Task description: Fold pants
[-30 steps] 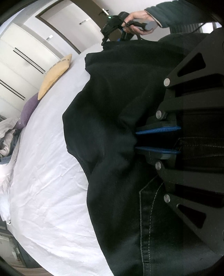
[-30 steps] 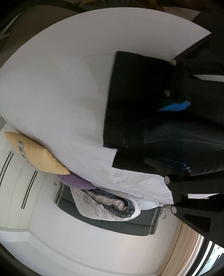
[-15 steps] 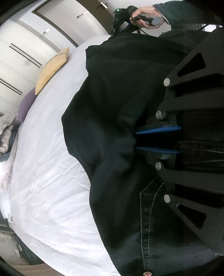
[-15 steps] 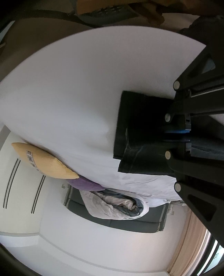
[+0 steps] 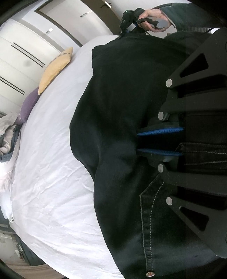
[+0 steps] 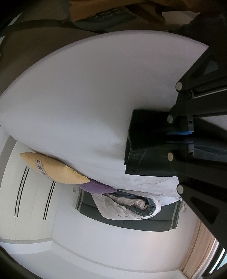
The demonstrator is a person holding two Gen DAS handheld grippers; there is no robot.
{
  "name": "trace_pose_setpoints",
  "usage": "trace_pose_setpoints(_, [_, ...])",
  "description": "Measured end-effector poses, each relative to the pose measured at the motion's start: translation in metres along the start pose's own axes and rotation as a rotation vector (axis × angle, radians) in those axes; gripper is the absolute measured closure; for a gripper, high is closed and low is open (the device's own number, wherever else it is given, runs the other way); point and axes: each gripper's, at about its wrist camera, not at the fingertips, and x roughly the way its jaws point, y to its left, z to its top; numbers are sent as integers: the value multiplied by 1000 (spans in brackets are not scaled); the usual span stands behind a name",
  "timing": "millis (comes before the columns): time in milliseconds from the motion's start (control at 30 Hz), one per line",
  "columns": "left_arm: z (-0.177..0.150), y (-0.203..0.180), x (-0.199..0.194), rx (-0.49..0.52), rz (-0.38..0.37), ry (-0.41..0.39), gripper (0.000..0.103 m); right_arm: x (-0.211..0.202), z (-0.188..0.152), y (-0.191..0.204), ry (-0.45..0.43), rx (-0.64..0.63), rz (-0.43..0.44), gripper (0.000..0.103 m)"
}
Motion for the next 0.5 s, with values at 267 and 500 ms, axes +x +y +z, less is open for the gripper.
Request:
trace_pose_setpoints(267, [-2,1,0,1,6,-24,88,-1,-4,-13,-15,23,6,101])
trace_pose_setpoints(500, [-4,5,-2,-7,-3,-44,88,-35,6,-22,-40,59,16,84])
